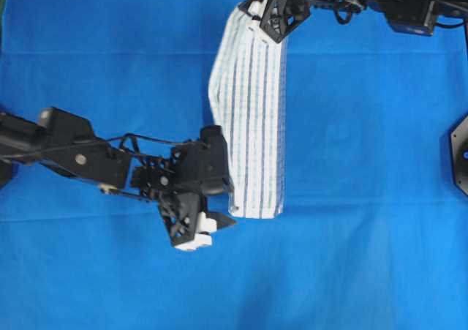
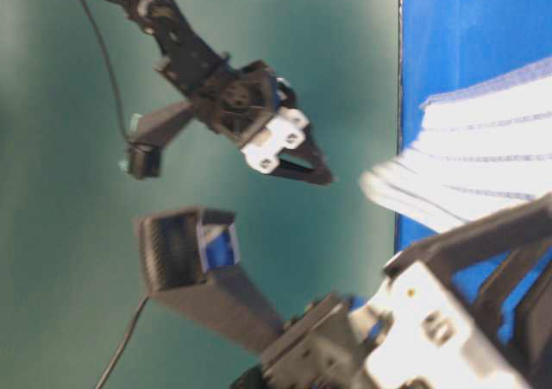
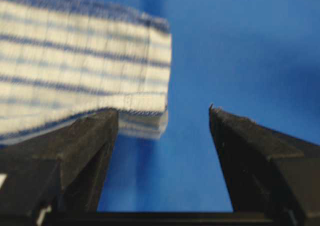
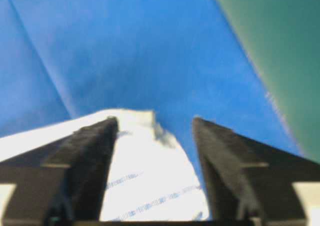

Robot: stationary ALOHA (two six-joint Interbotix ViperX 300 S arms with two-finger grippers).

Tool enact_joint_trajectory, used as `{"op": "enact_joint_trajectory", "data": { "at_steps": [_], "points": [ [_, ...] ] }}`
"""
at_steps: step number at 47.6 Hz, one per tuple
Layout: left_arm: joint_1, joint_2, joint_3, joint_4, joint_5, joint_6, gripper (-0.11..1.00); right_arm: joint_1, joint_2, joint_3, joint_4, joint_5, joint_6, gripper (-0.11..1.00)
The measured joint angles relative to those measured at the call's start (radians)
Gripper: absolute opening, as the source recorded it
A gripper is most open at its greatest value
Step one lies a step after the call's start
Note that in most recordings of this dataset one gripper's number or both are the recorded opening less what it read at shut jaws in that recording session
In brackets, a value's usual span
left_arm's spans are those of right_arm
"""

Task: Fold the blue towel.
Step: 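Lower the strip, open both grippers and withdraw them sideways, then move both grippers to the strip's top corners and grasp them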

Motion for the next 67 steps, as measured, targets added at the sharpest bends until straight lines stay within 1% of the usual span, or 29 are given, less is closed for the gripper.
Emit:
{"op": "enact_joint_trajectory", "data": {
  "at_steps": [3,10,12,19,24,28,31,36,40,50,57,67],
  "points": [
    [0.005,-0.038,0.018,0.000,0.037,0.005,0.65,-0.002,-0.029,0.006,-0.002,0.000,0.000,0.54],
    [0.020,-0.138,0.074,0.003,0.095,0.011,0.65,-0.002,-0.106,0.052,-0.002,0.002,0.000,0.55],
    [0.025,-0.166,0.092,0.003,0.098,0.015,0.65,-0.002,-0.130,0.071,-0.002,0.000,0.000,0.55],
    [0.057,-0.285,0.172,0.005,0.092,0.064,0.65,0.020,-0.238,0.169,-0.002,-0.023,0.011,0.55],
    [0.077,-0.353,0.221,0.005,0.043,0.092,0.65,0.057,-0.322,0.253,-0.002,-0.072,0.015,0.55],
    [0.104,-0.407,0.272,0.006,-0.032,0.115,0.65,0.092,-0.393,0.322,0.000,-0.124,0.017,0.55],
    [0.135,-0.440,0.305,0.006,-0.087,0.133,0.65,0.114,-0.453,0.371,0.006,-0.164,0.020,0.55],
    [0.187,-0.499,0.359,0.005,-0.170,0.184,0.65,0.143,-0.545,0.445,0.021,-0.230,0.023,0.55],
    [0.221,-0.543,0.396,0.005,-0.227,0.209,0.65,0.153,-0.600,0.499,0.028,-0.272,0.023,0.55],
    [0.304,-0.626,0.463,0.005,-0.305,0.216,0.66,0.173,-0.686,0.618,0.052,-0.348,0.026,0.55],
    [0.322,-0.635,0.489,0.005,-0.339,0.216,0.66,0.176,-0.690,0.667,0.064,-0.397,0.026,0.55],
    [0.322,-0.624,0.489,0.005,-0.344,0.215,0.66,0.178,-0.690,0.673,0.067,-0.411,0.026,0.55]
  ]
}}
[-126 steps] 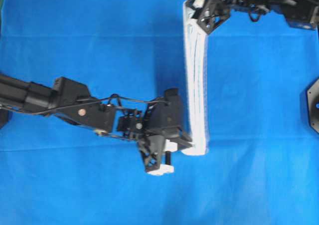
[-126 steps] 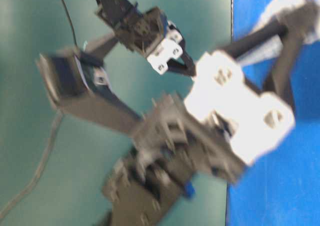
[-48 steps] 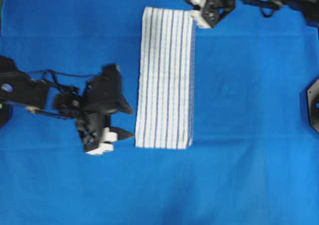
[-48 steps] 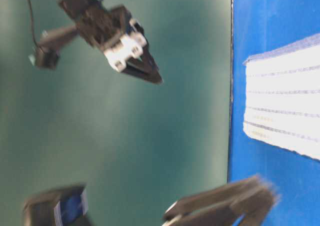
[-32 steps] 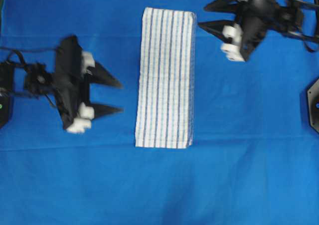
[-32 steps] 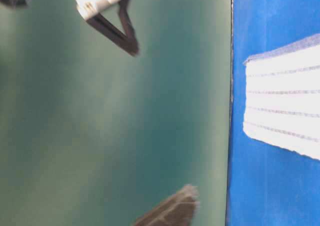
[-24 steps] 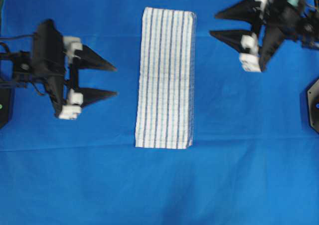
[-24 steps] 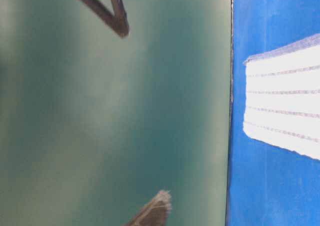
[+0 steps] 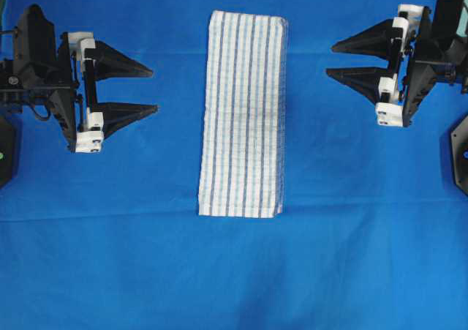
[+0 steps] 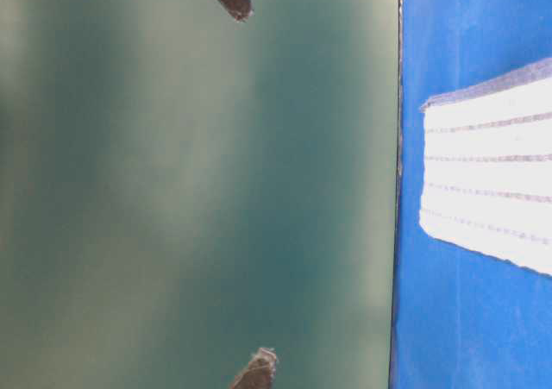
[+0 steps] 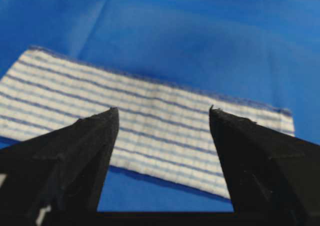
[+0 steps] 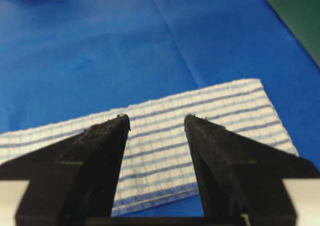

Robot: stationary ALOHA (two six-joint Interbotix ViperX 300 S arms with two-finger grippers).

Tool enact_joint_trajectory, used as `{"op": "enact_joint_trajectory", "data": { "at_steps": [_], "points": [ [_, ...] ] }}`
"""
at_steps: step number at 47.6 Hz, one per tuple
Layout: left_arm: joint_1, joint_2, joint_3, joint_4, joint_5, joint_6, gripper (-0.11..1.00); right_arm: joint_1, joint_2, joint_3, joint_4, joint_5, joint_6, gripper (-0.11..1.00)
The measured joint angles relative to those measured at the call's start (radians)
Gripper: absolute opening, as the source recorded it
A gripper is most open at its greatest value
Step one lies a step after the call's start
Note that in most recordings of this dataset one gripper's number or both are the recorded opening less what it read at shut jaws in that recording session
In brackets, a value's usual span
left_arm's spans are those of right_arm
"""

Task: Fold the blue towel.
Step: 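Move both grippers to the strip's top corners and grasp them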

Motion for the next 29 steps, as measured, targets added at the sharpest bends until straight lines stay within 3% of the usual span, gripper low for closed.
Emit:
{"op": "enact_joint_trajectory", "data": {
  "at_steps": [11,22,29],
  "points": [
    [0.023,0.048,-0.031,0.000,-0.014,0.002,0.71,-0.014,0.035,-0.006,0.000,0.000,0.000,0.56],
    [0.121,0.173,-0.114,0.000,-0.015,0.017,0.88,-0.117,0.147,-0.055,0.000,-0.002,0.000,0.68],
    [0.202,0.287,-0.175,0.000,-0.017,0.015,0.92,-0.175,0.255,-0.109,0.000,0.000,-0.003,0.68]
  ]
}}
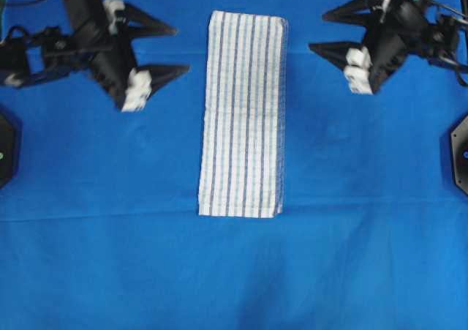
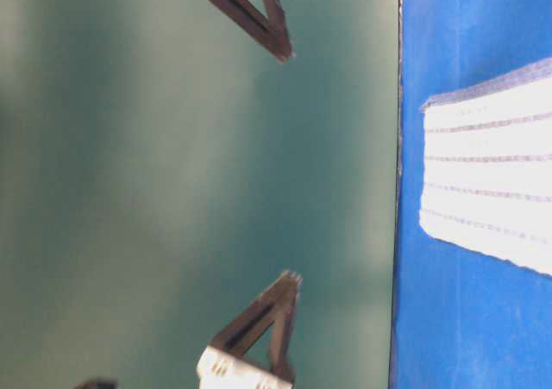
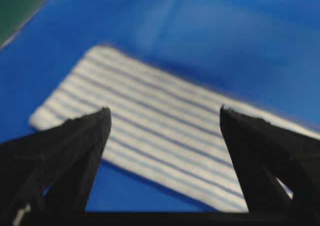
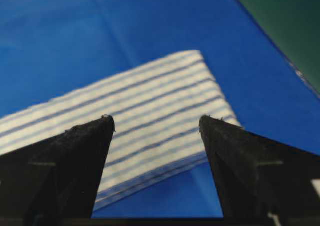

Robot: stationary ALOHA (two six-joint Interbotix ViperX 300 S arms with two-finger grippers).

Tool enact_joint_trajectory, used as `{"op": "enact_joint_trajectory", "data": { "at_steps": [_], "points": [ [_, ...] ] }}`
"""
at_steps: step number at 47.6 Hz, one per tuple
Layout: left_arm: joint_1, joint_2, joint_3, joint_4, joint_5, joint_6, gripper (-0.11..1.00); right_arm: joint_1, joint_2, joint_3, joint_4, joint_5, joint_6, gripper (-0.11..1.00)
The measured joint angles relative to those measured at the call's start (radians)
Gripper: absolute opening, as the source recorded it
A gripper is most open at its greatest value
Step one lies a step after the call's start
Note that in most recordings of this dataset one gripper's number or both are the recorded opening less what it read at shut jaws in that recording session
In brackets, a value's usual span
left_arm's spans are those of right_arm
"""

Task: Fold the blue towel.
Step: 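Move both grippers to the strip's top corners and grasp them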

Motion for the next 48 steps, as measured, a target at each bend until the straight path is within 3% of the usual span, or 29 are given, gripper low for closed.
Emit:
{"op": "enact_joint_trajectory", "data": {
  "at_steps": [12,29,48],
  "points": [
    [0.115,0.242,-0.127,0.002,0.000,0.002,0.92,-0.095,0.225,-0.103,0.000,0.000,-0.002,0.69],
    [0.176,0.485,-0.264,0.000,-0.018,0.003,0.92,-0.138,0.489,-0.210,-0.003,-0.006,-0.008,0.68],
    [0.184,0.614,-0.341,0.000,-0.044,0.003,0.91,-0.161,0.586,-0.239,-0.003,-0.046,-0.012,0.66]
  ]
}}
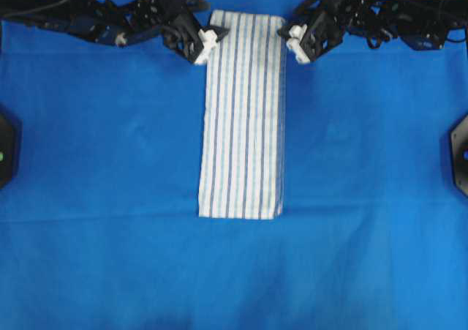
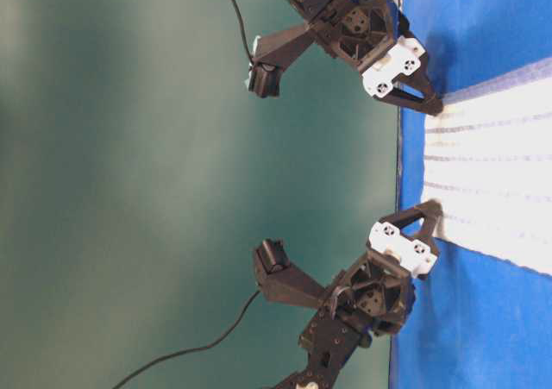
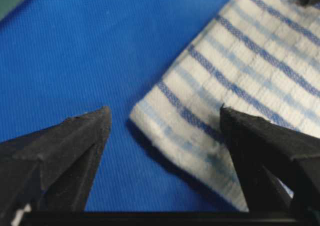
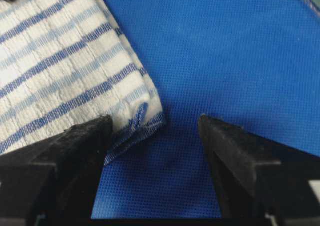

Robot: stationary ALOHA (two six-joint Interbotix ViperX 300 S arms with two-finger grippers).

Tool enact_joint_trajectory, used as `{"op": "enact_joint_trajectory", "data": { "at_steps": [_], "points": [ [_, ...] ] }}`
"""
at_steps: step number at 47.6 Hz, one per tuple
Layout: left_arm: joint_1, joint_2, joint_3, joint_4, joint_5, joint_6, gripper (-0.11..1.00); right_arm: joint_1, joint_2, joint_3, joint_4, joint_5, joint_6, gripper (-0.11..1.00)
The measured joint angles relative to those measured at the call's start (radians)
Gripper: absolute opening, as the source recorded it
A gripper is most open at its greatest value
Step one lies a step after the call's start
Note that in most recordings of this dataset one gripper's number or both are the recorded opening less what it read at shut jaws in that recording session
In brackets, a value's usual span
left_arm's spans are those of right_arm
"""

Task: Fold the blue towel.
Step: 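Move both grippers to the strip's top corners and grasp them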

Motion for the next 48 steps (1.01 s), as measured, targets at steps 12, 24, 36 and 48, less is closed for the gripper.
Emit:
{"op": "enact_joint_trajectory", "data": {
  "at_steps": [12,24,36,48],
  "points": [
    [0.005,0.012,-0.006,-0.002,-0.008,0.008,0.53,0.002,0.002,0.000,-0.020,-0.002,-0.005,0.27],
    [-0.017,0.017,-0.006,-0.002,-0.008,0.052,0.06,0.017,0.002,0.000,-0.038,-0.003,-0.005,0.07],
    [-0.017,0.017,-0.006,0.000,-0.006,0.055,0.05,0.017,0.002,-0.002,-0.038,-0.005,-0.005,0.07],
    [0.003,0.002,-0.015,0.002,0.029,0.063,0.05,0.008,0.002,-0.029,-0.038,0.000,-0.005,0.07]
  ]
}}
